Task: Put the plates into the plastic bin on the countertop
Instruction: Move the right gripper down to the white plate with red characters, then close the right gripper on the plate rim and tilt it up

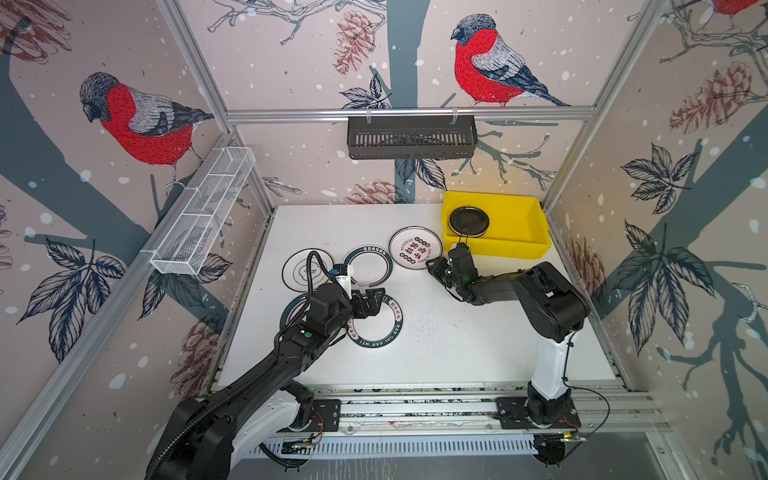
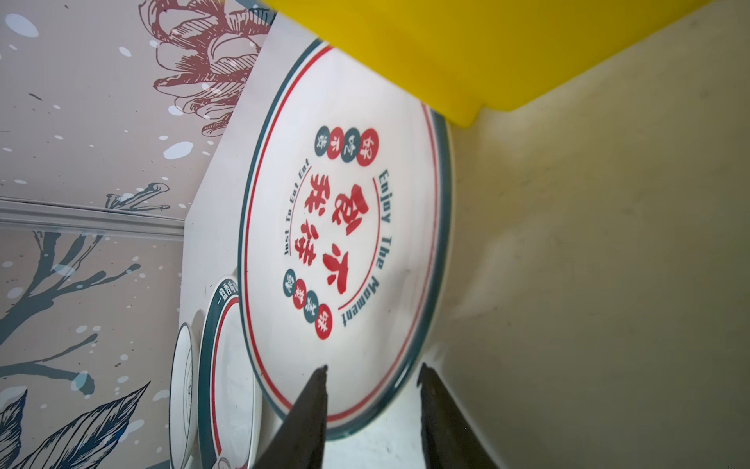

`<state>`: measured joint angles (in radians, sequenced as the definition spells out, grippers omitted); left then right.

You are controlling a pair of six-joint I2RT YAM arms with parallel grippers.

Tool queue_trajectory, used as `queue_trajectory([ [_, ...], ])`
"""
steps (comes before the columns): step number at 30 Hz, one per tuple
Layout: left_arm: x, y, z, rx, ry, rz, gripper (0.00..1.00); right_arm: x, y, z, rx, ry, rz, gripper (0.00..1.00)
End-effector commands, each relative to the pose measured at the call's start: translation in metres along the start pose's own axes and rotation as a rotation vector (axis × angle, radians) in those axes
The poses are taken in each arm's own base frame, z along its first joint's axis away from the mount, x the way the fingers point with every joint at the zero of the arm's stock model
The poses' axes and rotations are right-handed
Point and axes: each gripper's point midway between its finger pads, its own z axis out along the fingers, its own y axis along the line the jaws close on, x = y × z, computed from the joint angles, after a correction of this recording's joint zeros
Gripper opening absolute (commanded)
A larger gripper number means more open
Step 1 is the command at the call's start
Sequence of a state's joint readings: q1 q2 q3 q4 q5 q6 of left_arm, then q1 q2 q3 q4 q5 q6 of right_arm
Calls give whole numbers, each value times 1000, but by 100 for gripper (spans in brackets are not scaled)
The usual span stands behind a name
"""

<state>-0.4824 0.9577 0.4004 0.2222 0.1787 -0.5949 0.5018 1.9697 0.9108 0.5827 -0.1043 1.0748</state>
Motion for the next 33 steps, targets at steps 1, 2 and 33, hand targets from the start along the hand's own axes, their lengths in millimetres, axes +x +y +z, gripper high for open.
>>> queue_trajectory([
  [1,-3,4,-1,-23,-18,14,97,-3,-1,4,15,1,29,35],
  [2,-3,4,-1,-23,-18,14,97,-3,-3,6,27,5,34,34],
  [33,-1,8,-3,-44,-10,9,97,-10,-19,23,67,-5,134,17],
])
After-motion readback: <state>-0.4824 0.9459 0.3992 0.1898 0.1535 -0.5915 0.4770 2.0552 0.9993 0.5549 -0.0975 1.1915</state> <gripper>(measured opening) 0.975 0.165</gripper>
